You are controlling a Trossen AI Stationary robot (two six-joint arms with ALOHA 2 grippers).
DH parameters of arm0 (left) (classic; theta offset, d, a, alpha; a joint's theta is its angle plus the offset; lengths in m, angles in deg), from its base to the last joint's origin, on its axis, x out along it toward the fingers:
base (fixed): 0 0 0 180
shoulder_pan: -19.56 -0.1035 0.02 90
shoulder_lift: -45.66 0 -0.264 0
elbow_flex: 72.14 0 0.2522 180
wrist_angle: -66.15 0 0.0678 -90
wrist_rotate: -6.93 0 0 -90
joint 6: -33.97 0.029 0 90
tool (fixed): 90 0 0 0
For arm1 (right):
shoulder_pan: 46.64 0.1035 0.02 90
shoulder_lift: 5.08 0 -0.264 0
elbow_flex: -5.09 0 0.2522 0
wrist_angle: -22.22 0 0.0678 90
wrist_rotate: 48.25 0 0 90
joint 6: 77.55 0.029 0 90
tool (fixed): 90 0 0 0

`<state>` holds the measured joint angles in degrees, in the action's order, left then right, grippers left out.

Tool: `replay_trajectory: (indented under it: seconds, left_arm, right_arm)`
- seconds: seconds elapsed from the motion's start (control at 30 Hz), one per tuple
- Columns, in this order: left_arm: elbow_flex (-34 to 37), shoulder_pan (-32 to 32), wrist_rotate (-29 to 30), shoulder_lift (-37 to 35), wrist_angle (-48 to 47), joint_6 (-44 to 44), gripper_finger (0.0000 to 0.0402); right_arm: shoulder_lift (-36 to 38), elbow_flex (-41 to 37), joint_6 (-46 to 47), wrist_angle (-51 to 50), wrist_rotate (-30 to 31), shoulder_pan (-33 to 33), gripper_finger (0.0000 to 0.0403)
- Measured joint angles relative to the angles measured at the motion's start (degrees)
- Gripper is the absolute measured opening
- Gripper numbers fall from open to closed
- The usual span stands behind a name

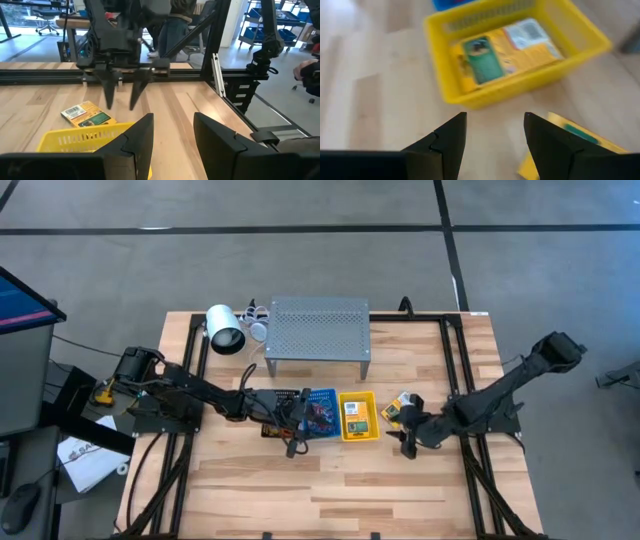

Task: Pick & Place Office Desk Supplies
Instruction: Put the yellow crayon box into the yellow basket

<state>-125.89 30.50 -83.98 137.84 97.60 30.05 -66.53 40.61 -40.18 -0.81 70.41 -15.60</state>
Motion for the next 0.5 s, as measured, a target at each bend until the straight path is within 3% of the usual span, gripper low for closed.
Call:
replay_trajectory:
  seconds: [0.23,0.5]
  left_arm:
    - [0.0,0.04,-0.02,0.0,0.0,-1.07,0.0136]
    - [0.0,0.03,0.0,0.0,0.02,-1.07,0.0136]
  right_arm:
    - [-0.31,0.03,3.62,-4.26,4.01,-1.22,0.0168]
    - [-1.71,0.03,4.68,-7.41,3.63,-3.6,0.0044]
